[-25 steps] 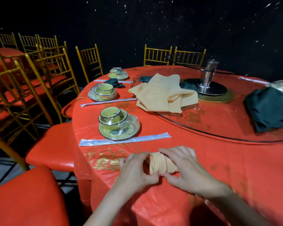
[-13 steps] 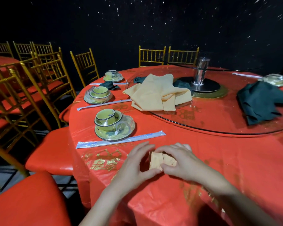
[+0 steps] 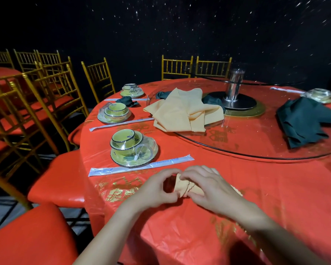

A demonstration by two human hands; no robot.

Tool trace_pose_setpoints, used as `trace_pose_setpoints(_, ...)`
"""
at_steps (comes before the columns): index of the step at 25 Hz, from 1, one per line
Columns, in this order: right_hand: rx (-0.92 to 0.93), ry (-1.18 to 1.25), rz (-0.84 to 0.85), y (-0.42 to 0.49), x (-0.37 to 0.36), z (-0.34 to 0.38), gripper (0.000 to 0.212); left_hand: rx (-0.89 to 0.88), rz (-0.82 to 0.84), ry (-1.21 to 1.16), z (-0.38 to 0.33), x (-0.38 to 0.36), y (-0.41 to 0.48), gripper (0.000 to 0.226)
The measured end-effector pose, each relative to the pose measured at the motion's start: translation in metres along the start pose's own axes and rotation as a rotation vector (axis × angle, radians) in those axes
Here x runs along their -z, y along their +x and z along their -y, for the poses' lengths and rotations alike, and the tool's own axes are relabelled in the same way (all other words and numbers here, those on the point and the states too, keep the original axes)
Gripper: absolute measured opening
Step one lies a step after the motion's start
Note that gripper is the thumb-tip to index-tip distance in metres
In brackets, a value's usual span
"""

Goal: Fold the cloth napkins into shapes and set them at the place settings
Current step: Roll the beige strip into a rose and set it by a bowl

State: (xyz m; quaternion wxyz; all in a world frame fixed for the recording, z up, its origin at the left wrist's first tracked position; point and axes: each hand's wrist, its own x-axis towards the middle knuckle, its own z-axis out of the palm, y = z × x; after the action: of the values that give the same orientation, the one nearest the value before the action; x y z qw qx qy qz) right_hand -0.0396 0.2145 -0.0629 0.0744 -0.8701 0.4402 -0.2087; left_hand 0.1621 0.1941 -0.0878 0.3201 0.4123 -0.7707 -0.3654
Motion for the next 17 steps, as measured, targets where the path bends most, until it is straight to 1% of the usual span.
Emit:
trace_pose_setpoints(2, -0.014, 0.017, -0.007, 0.001, 0.0, 0.0, 0.041, 0.023, 0.043, -0.065, 0.0, 0.002, 0.005, 0.049)
trace_pose_setpoints(7, -0.032, 0.069, 0.03, -0.002, 0.009, 0.002, 0.045, 0.07, 0.178, -0.198, -0.007, 0.001, 0.006, 0.049)
trace_pose_setpoints(10, 0.003, 0.077, 0.031, 0.002, 0.009, 0.006, 0.042, 0.129, 0.183, -0.212, -0.009, 0.0, 0.009, 0.048)
trace_pose_setpoints(13, -0.037, 0.101, 0.007, 0.005, 0.01, 0.0, 0.033, 0.119, 0.071, -0.21, -0.007, -0.005, 0.004, 0.054)
trace_pose_setpoints(15, -0.09, 0.132, -0.015, 0.005, 0.012, -0.005, 0.029, 0.096, -0.037, -0.267, -0.006, -0.012, -0.004, 0.052)
trace_pose_setpoints(17, -0.094, 0.124, -0.022, 0.004, 0.011, -0.006, 0.031, 0.069, -0.131, -0.268, -0.003, -0.019, -0.011, 0.046)
